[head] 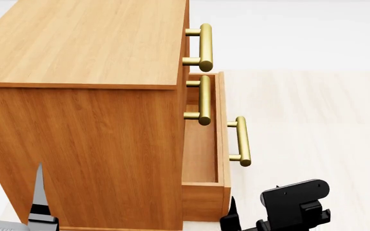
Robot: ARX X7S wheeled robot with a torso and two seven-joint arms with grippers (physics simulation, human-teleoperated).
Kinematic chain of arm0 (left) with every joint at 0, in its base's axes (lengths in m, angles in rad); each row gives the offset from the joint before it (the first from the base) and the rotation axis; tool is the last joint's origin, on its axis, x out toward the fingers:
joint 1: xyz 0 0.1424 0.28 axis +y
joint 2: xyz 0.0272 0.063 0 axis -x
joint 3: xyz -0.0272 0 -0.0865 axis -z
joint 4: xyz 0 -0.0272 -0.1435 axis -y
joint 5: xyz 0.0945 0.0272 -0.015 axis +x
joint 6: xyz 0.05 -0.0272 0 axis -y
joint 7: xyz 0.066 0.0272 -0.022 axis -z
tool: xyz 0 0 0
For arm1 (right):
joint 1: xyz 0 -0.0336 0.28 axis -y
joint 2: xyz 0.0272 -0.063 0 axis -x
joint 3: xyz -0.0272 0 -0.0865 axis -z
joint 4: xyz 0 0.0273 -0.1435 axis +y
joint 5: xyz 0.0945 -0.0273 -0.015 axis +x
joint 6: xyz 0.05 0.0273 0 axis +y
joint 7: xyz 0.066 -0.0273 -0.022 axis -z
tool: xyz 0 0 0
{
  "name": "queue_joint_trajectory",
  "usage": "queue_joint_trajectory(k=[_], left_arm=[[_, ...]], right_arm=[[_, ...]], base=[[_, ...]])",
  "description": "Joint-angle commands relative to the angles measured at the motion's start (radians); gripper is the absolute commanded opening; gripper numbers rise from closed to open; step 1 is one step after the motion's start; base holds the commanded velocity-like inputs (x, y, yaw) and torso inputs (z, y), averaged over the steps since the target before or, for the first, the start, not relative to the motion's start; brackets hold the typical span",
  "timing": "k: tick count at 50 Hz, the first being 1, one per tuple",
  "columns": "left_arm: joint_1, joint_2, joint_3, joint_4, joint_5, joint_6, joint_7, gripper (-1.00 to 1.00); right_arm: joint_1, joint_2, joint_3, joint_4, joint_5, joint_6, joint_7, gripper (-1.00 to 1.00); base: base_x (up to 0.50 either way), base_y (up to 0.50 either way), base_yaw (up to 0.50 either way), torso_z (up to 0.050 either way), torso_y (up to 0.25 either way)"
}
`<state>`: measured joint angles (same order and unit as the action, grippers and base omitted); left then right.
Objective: Close the bottom drawer of the cabinet.
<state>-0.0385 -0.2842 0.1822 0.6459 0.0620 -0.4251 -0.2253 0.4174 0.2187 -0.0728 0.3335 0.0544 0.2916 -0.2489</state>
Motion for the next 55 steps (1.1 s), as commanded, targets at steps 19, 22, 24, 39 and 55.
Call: queue_joint_trajectory(k=[19,22,24,39,55], left_arm=[[0.004,-0.008,0.003,0.002,-0.013,0.009,-0.011,1.0],[0.004,-0.009,0.005,0.004,-0.012,0.007,-0.012,1.0],[0.003,-0.009,0.005,0.011,-0.013,0.0,-0.013,1.0],[0.002,-0.013,0.01,0.008,-0.016,-0.001,-0.019,1.0],[0.002,-0.017,0.014,0.004,-0.02,0.003,-0.025,1.0]], right_arm=[[0.046,-0.071,-0.087,0.053,-0.012,-0.022,0.022,1.0],[0.046,-0.073,-0.095,0.05,-0.014,-0.021,0.022,1.0],[0.043,-0.073,-0.099,0.034,-0.014,-0.011,0.022,1.0],[0.043,-0.069,-0.135,-0.037,-0.004,0.034,-0.003,1.0],[0.035,-0.039,-0.175,-0.153,0.017,0.1,-0.062,1.0]], base=[[0.0,0.0,0.0,0.0,0.0],[0.0,0.0,0.0,0.0,0.0],[0.0,0.0,0.0,0.0,0.0],[0.0,0.0,0.0,0.0,0.001],[0.0,0.0,0.0,0.0,0.0]])
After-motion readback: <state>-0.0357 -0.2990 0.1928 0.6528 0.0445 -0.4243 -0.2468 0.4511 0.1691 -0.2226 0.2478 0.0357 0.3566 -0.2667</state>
